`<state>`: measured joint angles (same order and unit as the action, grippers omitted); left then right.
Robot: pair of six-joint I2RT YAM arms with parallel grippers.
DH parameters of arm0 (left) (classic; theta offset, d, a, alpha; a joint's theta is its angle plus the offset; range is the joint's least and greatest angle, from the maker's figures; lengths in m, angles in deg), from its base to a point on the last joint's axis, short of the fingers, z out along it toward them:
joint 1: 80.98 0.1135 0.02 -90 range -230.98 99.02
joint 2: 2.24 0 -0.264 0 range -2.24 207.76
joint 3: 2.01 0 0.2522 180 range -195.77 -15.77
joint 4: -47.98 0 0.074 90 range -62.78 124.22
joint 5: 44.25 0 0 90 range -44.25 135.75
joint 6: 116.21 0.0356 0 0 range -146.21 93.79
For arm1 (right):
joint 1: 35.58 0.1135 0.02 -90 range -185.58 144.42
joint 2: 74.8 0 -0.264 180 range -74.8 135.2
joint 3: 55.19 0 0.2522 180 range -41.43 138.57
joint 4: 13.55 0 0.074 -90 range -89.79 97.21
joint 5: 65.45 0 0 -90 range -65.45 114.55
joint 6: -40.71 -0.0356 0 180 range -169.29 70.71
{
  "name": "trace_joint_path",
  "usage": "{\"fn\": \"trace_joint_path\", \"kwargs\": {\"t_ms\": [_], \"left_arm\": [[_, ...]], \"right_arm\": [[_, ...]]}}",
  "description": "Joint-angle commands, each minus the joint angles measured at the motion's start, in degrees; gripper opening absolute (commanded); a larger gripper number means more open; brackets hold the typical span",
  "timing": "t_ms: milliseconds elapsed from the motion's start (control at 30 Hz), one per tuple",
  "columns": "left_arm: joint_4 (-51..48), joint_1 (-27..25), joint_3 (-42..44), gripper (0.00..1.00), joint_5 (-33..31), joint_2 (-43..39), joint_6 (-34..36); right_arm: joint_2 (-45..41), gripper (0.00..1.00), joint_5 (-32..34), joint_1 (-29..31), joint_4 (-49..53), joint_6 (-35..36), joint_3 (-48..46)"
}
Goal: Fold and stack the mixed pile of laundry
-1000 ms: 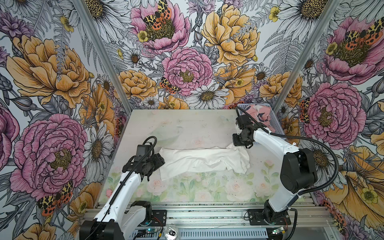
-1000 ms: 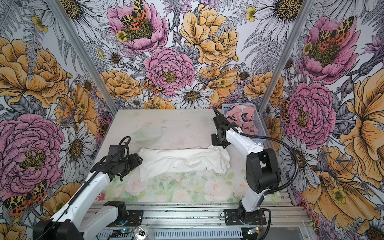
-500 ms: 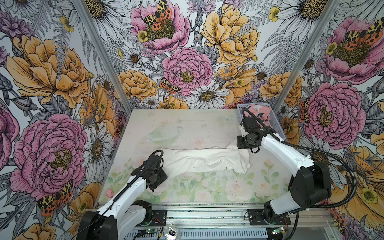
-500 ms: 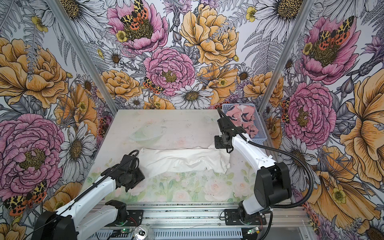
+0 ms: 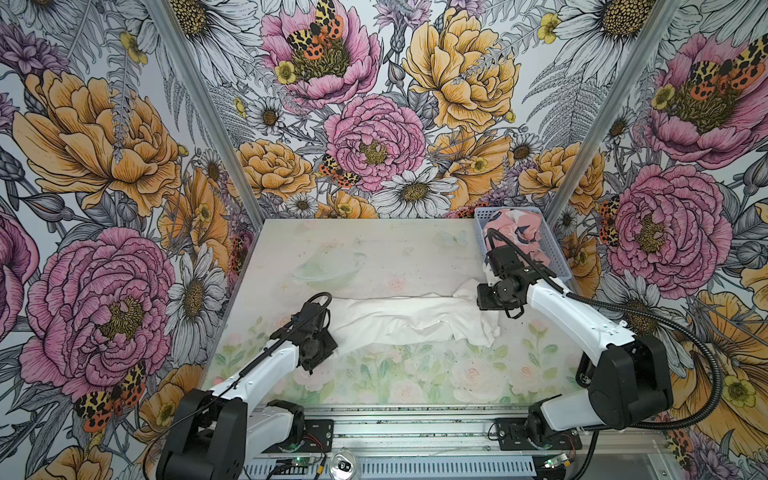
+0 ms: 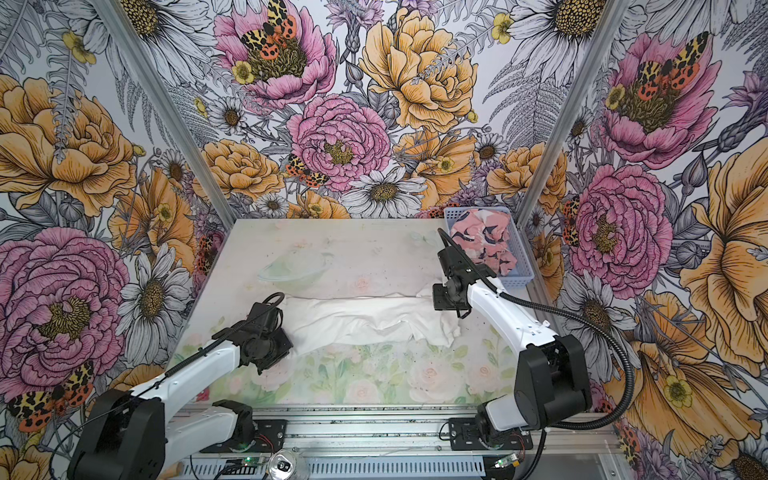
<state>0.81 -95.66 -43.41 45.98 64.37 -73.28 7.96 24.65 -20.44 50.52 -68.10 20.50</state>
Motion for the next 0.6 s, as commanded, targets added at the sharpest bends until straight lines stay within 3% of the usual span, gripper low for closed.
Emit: {"fn": "trace_joint_path", "kwargs": {"t_ms": [0,167,333,567], "left_arm": [[1.05,-0.34,0.36,0.00,1.41,2.65,1.58],[-3.81,2.95,-2.11,0.00,-0.62,-5.83,2.45],[-10.03,9.54,-8.34,0.00,-1.67,-13.33,5.65],[-11.53,14.79,-13.64,0.00,-1.37,-12.28,9.52]], "right_arm": [[-1.90,0.55,-1.69,-1.85,-2.36,-0.99,-3.47],[-0.82,0.60,-6.95,-2.61,-6.44,-1.28,-6.20],[-0.73,0.60,-3.65,-3.88,-6.89,-1.91,-6.59],[0.39,0.60,-5.05,-7.82,-9.65,-1.20,-8.22]]}}
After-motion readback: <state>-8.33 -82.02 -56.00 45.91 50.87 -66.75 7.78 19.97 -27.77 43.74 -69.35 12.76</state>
